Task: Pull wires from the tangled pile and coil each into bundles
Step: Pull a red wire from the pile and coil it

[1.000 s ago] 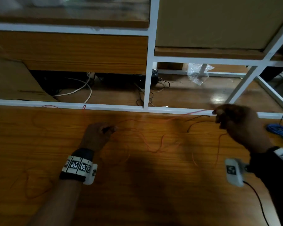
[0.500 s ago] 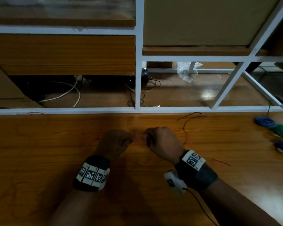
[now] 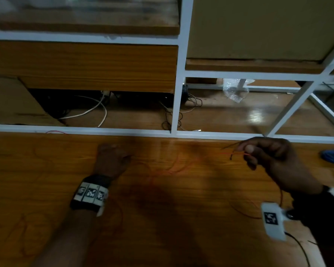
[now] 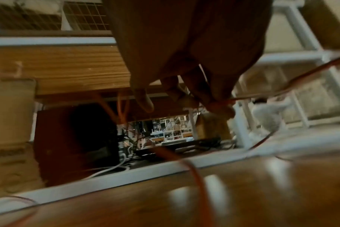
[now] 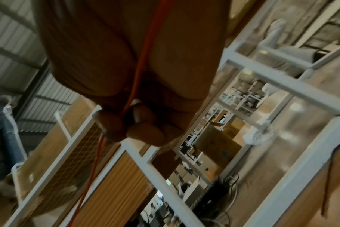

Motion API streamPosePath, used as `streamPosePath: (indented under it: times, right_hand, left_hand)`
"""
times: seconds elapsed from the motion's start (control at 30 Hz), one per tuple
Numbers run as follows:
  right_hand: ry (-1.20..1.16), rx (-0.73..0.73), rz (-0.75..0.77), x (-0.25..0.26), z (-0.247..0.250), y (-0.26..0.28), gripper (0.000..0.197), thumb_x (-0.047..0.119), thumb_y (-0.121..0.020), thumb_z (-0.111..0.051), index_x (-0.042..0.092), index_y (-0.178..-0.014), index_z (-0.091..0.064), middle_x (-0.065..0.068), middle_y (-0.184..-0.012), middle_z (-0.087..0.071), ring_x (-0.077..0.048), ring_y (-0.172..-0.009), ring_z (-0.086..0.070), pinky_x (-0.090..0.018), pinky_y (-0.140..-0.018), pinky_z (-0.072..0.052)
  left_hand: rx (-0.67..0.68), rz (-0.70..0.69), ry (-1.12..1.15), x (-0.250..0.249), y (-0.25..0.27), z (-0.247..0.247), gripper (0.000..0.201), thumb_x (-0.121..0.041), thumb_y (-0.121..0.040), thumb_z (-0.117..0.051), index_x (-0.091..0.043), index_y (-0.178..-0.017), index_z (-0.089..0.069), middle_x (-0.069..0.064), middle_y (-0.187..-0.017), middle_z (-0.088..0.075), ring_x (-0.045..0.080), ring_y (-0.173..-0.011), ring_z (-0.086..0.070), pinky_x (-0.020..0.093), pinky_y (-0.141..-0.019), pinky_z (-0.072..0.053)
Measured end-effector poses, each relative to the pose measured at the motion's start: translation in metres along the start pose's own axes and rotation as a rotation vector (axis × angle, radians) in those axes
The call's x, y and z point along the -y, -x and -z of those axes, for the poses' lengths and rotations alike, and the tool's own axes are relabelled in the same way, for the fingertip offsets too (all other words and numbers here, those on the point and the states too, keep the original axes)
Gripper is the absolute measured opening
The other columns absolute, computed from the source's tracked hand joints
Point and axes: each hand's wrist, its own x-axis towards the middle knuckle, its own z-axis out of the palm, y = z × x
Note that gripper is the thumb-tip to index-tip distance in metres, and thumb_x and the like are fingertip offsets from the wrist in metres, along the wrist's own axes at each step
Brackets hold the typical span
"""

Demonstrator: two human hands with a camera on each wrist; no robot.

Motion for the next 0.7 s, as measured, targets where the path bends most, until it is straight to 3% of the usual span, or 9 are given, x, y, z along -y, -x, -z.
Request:
streamPosePath:
  times: [0.1,0.17,0.23,0.3,0.37,0.43,0.5,0.57,0.7]
  right_hand:
    - [0.025,-0.073,-0.028,-0.007,0.017,0.009,0.020,0.018,-0.096,-0.060,0.016,-0.094,-0.080,-0.009,-0.059,-0.058,-0.026,-0.058,-0.054,-0.038,-0.056,-0.047]
    - [0.079,-0.043,-0.065,-0.016,0.010,0.012,0.019,0.014,-0.097,-0.060,0.011,-0.095,-0.079,-0.005,-0.060,-0.060,-0.020,-0.058,-0.055,-0.037,-0.056,-0.047]
    - [0.063,-0.005,-0.081,-0.023,-0.009,0.013,0.019,0.012,-0.098,-0.060,0.010,-0.096,-0.079,-0.002,-0.061,-0.061,-0.016,-0.059,-0.056,-0.035,-0.055,-0.048]
    - [0.046,0.026,-0.078,-0.025,-0.026,0.011,0.019,0.015,-0.099,-0.061,0.010,-0.097,-0.080,-0.001,-0.061,-0.062,-0.015,-0.058,-0.057,-0.033,-0.054,-0.049]
    - [0.033,0.042,-0.067,-0.024,-0.037,0.009,0.022,0.020,-0.098,-0.061,0.009,-0.098,-0.080,-0.002,-0.062,-0.062,-0.015,-0.059,-0.057,-0.032,-0.055,-0.049]
    - [0.022,0.049,-0.057,-0.019,-0.039,0.006,0.022,0.022,-0.098,-0.061,0.011,-0.100,-0.080,-0.003,-0.062,-0.062,-0.017,-0.059,-0.058,-0.034,-0.056,-0.052]
    - [-0.017,0.008,-0.039,-0.013,-0.032,0.005,0.022,0.021,-0.099,-0.060,0.012,-0.100,-0.080,-0.005,-0.061,-0.060,-0.022,-0.059,-0.057,-0.037,-0.056,-0.053]
    - [-0.079,-0.071,-0.031,-0.009,-0.014,0.007,0.021,0.016,-0.100,-0.059,0.010,-0.100,-0.079,-0.008,-0.060,-0.058,-0.026,-0.055,-0.051,-0.034,-0.050,-0.048]
    - [-0.177,-0.138,-0.106,-0.007,0.032,0.016,0.022,0.013,-0.096,-0.059,0.013,-0.096,-0.080,-0.009,-0.056,-0.049,-0.025,-0.050,-0.032,-0.034,-0.047,-0.022]
  left_hand:
    - [0.017,0.144,0.108,-0.001,0.006,0.010,0.044,-0.051,-0.088,-0.051,-0.017,-0.087,-0.079,0.005,-0.073,-0.070,0.035,-0.085,-0.065,0.053,-0.092,-0.048]
    - [-0.053,0.037,0.120,-0.032,0.005,0.019,0.054,-0.058,-0.096,-0.043,-0.016,-0.094,-0.077,-0.003,-0.073,-0.063,0.024,-0.078,-0.061,0.044,-0.086,-0.051]
    - [-0.071,-0.074,0.278,-0.084,0.002,0.034,0.067,-0.070,-0.094,-0.029,-0.021,-0.112,-0.072,-0.011,-0.091,-0.066,0.010,-0.085,-0.062,0.031,-0.084,-0.050]
    - [0.101,-0.022,0.651,-0.141,0.003,0.040,0.066,-0.073,-0.083,-0.040,-0.032,-0.132,-0.057,-0.028,-0.111,-0.058,-0.008,-0.103,-0.057,0.018,-0.090,-0.044]
    - [0.323,0.028,1.059,-0.191,0.003,0.031,0.069,-0.064,-0.080,-0.059,-0.033,-0.141,-0.047,-0.024,-0.121,-0.062,-0.003,-0.116,-0.058,0.024,-0.097,-0.048]
    - [0.391,0.068,1.309,-0.218,0.004,0.010,0.051,-0.039,-0.088,-0.070,-0.026,-0.135,-0.054,-0.007,-0.111,-0.072,0.010,-0.107,-0.067,0.038,-0.096,-0.053]
    - [0.356,0.134,1.427,-0.222,0.007,-0.005,0.020,-0.024,-0.093,-0.067,-0.018,-0.112,-0.068,0.001,-0.078,-0.070,0.016,-0.074,-0.067,0.046,-0.081,-0.053]
    - [0.339,0.171,1.445,-0.210,0.013,-0.007,0.011,-0.028,-0.089,-0.069,-0.018,-0.091,-0.074,-0.001,-0.059,-0.056,0.013,-0.053,-0.052,0.041,-0.066,-0.047]
    - [0.371,0.037,1.110,-0.162,0.016,0.008,0.023,-0.043,-0.087,-0.069,-0.020,-0.084,-0.072,0.003,-0.063,-0.061,0.015,-0.055,-0.056,0.026,-0.056,-0.047]
